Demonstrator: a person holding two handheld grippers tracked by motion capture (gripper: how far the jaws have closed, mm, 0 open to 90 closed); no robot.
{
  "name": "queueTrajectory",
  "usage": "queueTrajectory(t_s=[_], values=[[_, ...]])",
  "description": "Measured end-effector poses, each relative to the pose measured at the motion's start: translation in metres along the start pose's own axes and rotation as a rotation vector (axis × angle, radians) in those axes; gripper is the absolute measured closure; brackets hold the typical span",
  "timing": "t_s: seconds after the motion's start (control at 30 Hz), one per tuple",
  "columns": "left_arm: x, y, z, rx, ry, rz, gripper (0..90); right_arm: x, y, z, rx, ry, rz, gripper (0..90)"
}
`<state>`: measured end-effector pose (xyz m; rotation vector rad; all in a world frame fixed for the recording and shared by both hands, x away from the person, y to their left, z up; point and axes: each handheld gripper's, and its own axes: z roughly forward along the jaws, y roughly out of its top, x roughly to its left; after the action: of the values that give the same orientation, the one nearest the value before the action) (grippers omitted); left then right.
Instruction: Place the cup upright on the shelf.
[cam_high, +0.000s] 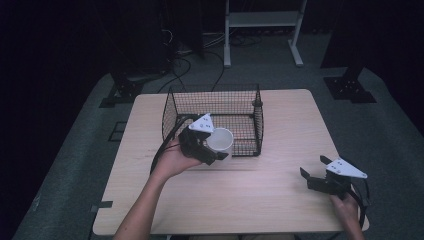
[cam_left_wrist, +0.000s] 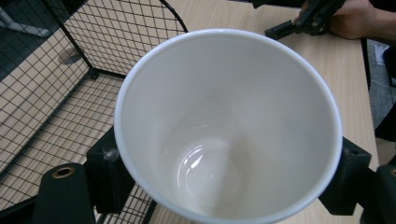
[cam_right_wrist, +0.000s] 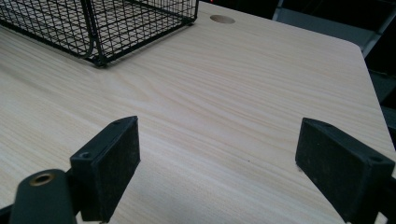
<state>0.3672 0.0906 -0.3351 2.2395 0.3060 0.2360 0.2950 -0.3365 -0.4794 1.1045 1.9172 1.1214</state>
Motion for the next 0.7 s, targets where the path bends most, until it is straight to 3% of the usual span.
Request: queueTrajectory(t_s=[0.7], values=[[0.030, 0.020, -0.017, -0.006, -0.004, -0.029, 20.8, 0.000, 0.000, 0.000, -0.001, 0.001, -0.002, 13.1]])
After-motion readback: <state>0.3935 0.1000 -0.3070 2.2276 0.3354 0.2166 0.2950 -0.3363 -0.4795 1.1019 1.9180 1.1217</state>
